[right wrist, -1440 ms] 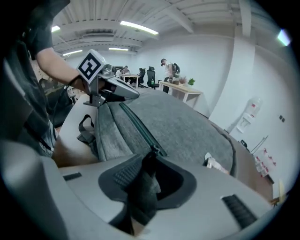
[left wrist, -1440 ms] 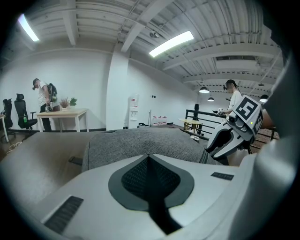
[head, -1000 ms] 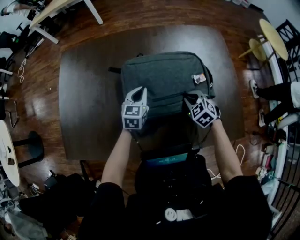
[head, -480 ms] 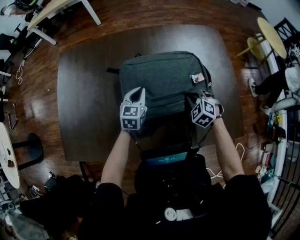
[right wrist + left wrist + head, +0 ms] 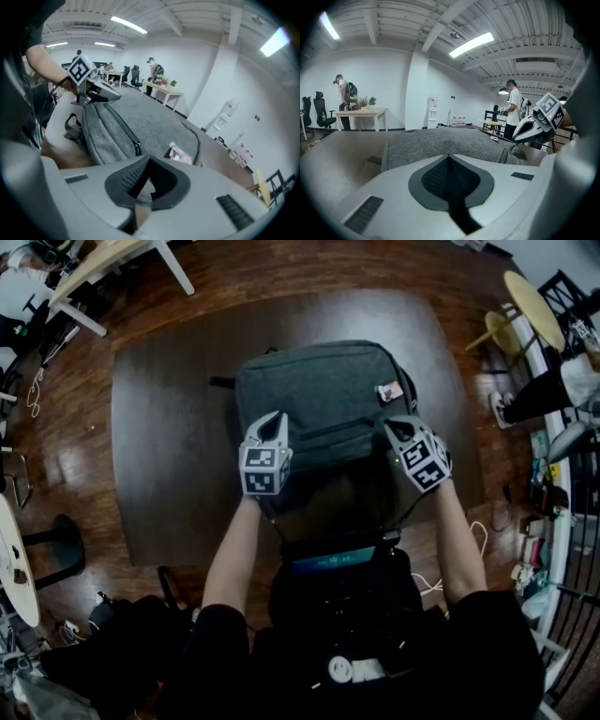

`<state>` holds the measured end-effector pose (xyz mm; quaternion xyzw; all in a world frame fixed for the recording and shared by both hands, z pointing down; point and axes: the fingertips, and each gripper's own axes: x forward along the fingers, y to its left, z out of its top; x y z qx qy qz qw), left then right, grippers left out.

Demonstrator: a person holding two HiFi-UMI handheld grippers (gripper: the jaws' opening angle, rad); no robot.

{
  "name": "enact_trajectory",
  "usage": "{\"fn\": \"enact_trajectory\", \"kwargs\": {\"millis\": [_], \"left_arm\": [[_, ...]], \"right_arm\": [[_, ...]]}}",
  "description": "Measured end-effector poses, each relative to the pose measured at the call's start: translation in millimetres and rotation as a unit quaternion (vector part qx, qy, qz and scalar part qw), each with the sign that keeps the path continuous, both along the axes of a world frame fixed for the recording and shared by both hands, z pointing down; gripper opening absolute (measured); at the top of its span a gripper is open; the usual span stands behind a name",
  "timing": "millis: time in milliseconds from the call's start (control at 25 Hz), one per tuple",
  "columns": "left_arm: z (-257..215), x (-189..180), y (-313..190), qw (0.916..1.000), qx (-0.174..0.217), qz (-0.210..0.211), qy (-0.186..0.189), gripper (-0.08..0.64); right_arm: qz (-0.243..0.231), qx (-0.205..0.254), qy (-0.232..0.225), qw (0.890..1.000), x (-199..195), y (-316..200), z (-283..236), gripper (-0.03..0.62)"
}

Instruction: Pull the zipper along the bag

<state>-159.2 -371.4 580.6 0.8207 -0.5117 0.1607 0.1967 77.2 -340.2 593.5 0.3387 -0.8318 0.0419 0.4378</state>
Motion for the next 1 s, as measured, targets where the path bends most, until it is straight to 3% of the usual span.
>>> {"fn": "enact_trajectory", "kwargs": {"millis": [120,240,360,560,680,1000], "left_arm": [[-2.0,-2.9,-0.1,1.0000,0.002,-0.002,0.003,0.002],[-2.3,-1.9,0.6,1.0000,0.004,-0.005,-0.004,0.002],[-10.4,2.2,4.7,0.9996,0.020,-0.014,-0.014,0.002],[-51.7,17.4,26.0,0.9964,0.080,-0.021,-0.015,0.002],[-77.8,26.1,38.0,0.9942,0.103,-0.029,0.000,0.003],[-124.1,46.8,86.6,0.9895,0.131,-0.058,0.017,0.003]], "right_arm": [[0.049,0.045,-0.076,0.995,2.6,0.1,-42.8,0.005],[0.068,0.108,-0.139,0.982,-12.0,1.5,-86.3,0.005],[0.080,0.154,-0.214,0.961,-34.0,6.5,-128.2,0.005],[0.106,0.176,-0.332,0.921,-59.7,25.6,-181.2,0.005],[0.091,0.169,-0.368,0.910,-73.6,37.4,-191.3,0.005],[0.041,0.156,-0.407,0.899,-91.6,91.0,-200.3,0.005]]}}
